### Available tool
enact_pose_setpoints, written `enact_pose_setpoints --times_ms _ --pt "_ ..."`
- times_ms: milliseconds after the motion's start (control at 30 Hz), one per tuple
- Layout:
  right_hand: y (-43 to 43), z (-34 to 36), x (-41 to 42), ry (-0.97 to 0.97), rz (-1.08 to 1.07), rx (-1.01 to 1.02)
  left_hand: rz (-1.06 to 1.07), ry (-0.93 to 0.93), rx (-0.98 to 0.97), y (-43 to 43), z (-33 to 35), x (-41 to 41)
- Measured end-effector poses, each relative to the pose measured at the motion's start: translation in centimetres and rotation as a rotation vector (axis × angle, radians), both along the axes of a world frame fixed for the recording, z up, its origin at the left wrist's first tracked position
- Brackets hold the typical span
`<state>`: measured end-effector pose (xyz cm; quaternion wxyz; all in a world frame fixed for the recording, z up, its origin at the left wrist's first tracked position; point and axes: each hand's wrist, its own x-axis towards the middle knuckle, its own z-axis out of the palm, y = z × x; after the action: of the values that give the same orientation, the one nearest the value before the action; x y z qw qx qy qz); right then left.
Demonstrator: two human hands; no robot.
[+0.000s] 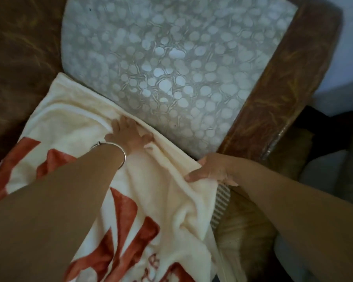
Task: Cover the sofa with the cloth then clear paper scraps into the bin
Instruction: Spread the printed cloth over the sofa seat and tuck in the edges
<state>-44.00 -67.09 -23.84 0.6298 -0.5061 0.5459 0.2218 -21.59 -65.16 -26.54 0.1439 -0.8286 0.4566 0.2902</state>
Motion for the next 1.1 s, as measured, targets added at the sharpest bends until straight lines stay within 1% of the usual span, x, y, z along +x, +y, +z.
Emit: enact_pose_setpoints --times_ms 67,100,133,233,267,300,400,433,467,533,600,633,667,733,767,833,867,1000,1100 --pt "0.2 -0.5 -1.1 0.161 0.079 -0.331 -0.045 -0.025 0.042 -0.2 -0.5 0.0" --pt "0.3 -0.7 -1.4 0.212 0.065 -0.421 -0.063 -0.040 0.044 -0.1 -0.7 0.0" --pt "0.5 -0.9 -1.6 0.214 0.031 -0.429 -0.065 -0.050 0.041 0.1 -0.9 -0.1" --pt "1.6 -1.5 -2.1 0.084 -0.121 -0.203 -0.065 -0.096 0.038 0.1 -1.5 -0.5" --pt "2.0 -1.6 -2.5 0.079 -0.130 -0.154 -0.064 -0.108 0.041 0.0 -1.6 -0.7" --pt "2.3 -1.6 -3.0 0.109 -0.106 -0.147 -0.053 -0.116 0.040 -0.2 -1.8 -0.9" --pt "2.0 -1.2 -4.2 0.326 0.133 -0.342 -0.003 -0.138 0.037 -0.5 -1.5 -1.9" --pt "2.0 -1.1 -4.3 0.369 0.168 -0.388 0.017 -0.143 0.025 -0.4 -1.1 -2.2" --pt "2.1 -1.0 -4.2 0.384 0.164 -0.416 0.044 -0.145 -0.008 -0.2 -0.7 -2.6" --pt "2.0 -1.0 -3.8 0.331 0.100 -0.393 0.053 -0.175 -0.169 0.4 0.0 -3.9" --pt "1.9 -0.8 -3.7 0.214 -0.020 -0.272 -0.017 -0.194 -0.335 1.9 0.6 -6.3" --pt "1.8 -0.2 -3.9 0.158 -0.051 -0.200 -0.050 -0.153 -0.371 2.7 0.7 -7.8" --pt "1.9 0.3 -4.3 0.135 -0.037 -0.129 -0.072 -0.087 -0.377 3.4 0.6 -9.2" --pt "1.8 1.1 -5.4 0.204 0.143 -0.044 -0.100 -0.006 -0.299 4.2 -0.2 -11.0" --pt "1.7 1.3 -6.1 0.266 0.260 -0.057 -0.122 -0.007 -0.239 4.2 -0.5 -11.3" --pt "0.8 1.7 -6.8 0.405 0.444 -0.176 -0.142 -0.028 -0.151 3.7 -1.0 -11.2" --pt "0.4 1.7 -7.2 0.462 0.496 -0.226 -0.149 -0.034 -0.115 3.5 -1.0 -11.2" --pt "0.5 1.2 -7.1 0.625 0.560 -0.328 -0.142 -0.009 -0.019 3.1 -0.6 -11.1" --pt "1.6 0.7 -6.0 0.676 0.582 -0.399 -0.132 0.041 -0.016 3.0 -0.2 -10.5"
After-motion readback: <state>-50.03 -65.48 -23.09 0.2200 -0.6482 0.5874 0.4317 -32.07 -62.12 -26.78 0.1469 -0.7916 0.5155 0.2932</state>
